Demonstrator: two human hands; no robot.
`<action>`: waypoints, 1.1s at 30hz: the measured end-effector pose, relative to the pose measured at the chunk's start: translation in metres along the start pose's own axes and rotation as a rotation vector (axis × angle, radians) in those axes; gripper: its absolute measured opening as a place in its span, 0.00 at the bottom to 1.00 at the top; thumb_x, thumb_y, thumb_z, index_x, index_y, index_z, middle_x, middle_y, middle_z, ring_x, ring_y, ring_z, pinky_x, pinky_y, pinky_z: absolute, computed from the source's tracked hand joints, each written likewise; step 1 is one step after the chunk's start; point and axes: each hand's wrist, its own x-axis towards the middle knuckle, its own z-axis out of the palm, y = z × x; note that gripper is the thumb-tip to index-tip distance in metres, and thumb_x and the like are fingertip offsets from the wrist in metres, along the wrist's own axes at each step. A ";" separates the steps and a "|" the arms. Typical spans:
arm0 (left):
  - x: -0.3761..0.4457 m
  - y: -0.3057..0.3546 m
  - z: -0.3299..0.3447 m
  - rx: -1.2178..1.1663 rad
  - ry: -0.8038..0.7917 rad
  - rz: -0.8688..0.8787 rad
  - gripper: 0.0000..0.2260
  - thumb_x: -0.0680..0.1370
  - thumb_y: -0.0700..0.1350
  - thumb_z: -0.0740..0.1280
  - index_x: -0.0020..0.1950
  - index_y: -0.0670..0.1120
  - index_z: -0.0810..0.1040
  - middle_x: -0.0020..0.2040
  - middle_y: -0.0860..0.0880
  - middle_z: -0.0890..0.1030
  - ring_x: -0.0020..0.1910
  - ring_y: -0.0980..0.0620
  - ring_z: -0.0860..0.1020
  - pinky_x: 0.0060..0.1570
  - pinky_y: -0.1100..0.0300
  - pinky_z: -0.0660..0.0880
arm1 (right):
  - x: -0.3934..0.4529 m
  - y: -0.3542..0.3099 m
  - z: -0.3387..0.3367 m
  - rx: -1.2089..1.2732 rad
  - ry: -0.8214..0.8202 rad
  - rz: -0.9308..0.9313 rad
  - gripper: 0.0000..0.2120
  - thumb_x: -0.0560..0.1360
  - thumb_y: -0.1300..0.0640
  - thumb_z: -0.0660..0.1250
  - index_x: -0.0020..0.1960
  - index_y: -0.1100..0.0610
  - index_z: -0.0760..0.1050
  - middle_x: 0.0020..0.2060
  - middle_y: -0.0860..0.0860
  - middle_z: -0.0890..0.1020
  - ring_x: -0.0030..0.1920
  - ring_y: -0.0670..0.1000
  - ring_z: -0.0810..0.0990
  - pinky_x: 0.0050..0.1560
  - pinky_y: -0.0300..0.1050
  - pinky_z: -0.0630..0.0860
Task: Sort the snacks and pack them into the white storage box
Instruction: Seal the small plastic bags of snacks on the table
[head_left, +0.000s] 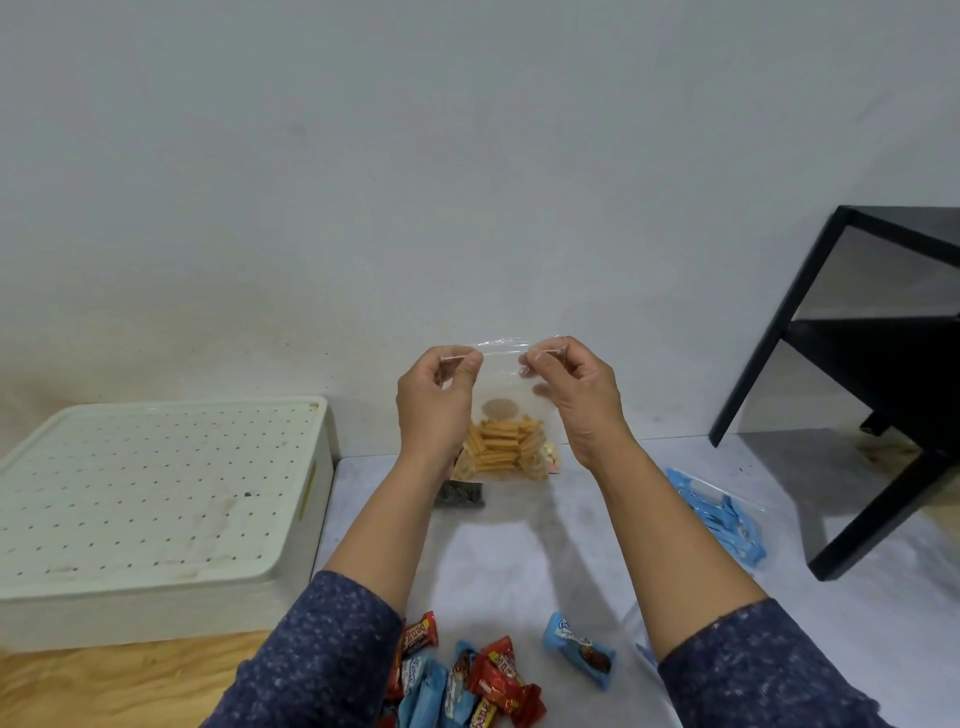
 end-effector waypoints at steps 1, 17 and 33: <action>0.000 0.002 0.000 0.012 0.012 0.014 0.07 0.76 0.44 0.69 0.39 0.54 0.78 0.38 0.58 0.78 0.42 0.59 0.76 0.54 0.52 0.76 | -0.001 0.000 0.000 0.008 -0.014 0.016 0.06 0.75 0.61 0.67 0.40 0.54 0.76 0.38 0.48 0.82 0.38 0.43 0.80 0.44 0.40 0.74; -0.012 0.001 0.003 -0.049 -0.078 0.010 0.07 0.74 0.41 0.71 0.41 0.52 0.76 0.41 0.54 0.82 0.43 0.57 0.79 0.49 0.61 0.75 | -0.009 -0.001 -0.004 -0.023 -0.022 0.052 0.03 0.71 0.62 0.71 0.40 0.56 0.80 0.36 0.50 0.84 0.37 0.44 0.80 0.39 0.34 0.74; -0.019 0.004 0.004 0.098 -0.114 0.064 0.13 0.76 0.41 0.68 0.51 0.52 0.64 0.42 0.55 0.82 0.45 0.58 0.81 0.45 0.66 0.75 | -0.015 0.001 0.004 -0.074 0.010 0.068 0.02 0.70 0.62 0.73 0.40 0.58 0.81 0.35 0.48 0.83 0.32 0.42 0.79 0.34 0.30 0.73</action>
